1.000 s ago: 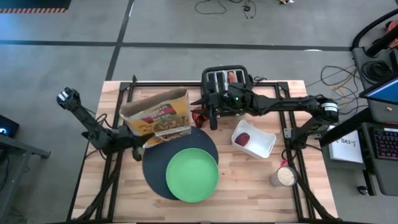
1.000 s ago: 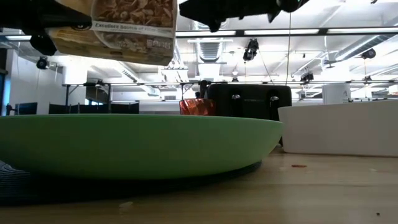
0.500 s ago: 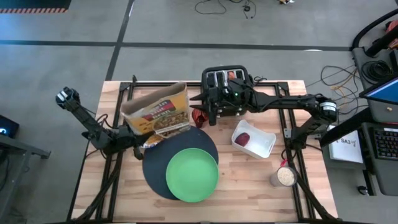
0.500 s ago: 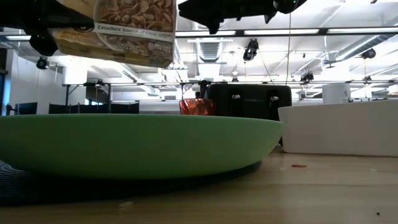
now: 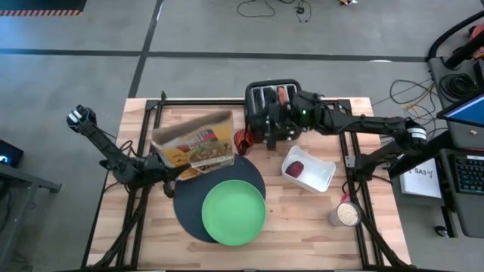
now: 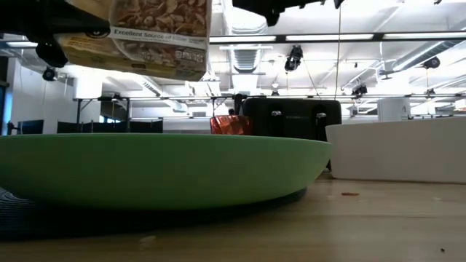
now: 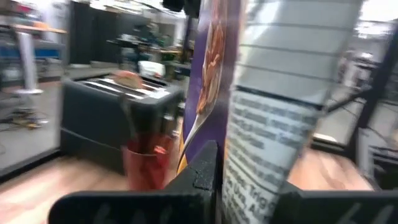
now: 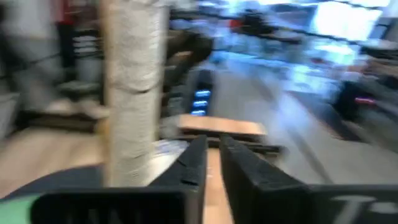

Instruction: Arrange a breakfast setting

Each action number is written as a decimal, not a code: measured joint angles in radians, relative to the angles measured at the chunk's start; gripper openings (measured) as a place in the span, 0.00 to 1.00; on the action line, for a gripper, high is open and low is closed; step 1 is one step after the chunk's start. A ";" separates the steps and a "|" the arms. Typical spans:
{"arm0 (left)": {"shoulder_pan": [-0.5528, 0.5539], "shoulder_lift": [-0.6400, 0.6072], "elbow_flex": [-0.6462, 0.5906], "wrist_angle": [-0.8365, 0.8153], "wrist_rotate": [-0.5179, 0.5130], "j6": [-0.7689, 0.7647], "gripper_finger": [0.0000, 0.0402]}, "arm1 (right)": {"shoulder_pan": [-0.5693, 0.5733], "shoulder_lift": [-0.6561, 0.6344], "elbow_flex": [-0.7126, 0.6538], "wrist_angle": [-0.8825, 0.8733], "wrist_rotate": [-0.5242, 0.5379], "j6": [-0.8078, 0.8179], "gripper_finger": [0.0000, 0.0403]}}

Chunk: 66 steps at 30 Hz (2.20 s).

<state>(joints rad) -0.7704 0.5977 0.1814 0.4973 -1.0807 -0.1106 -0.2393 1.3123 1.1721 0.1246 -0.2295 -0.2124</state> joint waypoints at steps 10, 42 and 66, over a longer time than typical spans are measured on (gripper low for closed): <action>0.001 0.159 0.001 0.006 -0.074 -0.139 0.00 | 0.013 -0.105 -0.138 0.019 -0.015 0.032 0.04; -0.020 0.634 0.004 0.004 -0.190 -0.491 0.00 | 0.010 -0.085 -0.220 0.074 -0.004 0.097 0.49; -0.020 0.770 0.041 0.008 -0.183 -0.633 0.34 | 0.010 -0.084 -0.220 0.072 0.021 0.098 0.49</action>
<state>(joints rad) -0.7906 1.3676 0.2225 0.5057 -1.2640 -0.7431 -0.2295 1.2282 0.9520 0.1963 -0.2081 -0.1148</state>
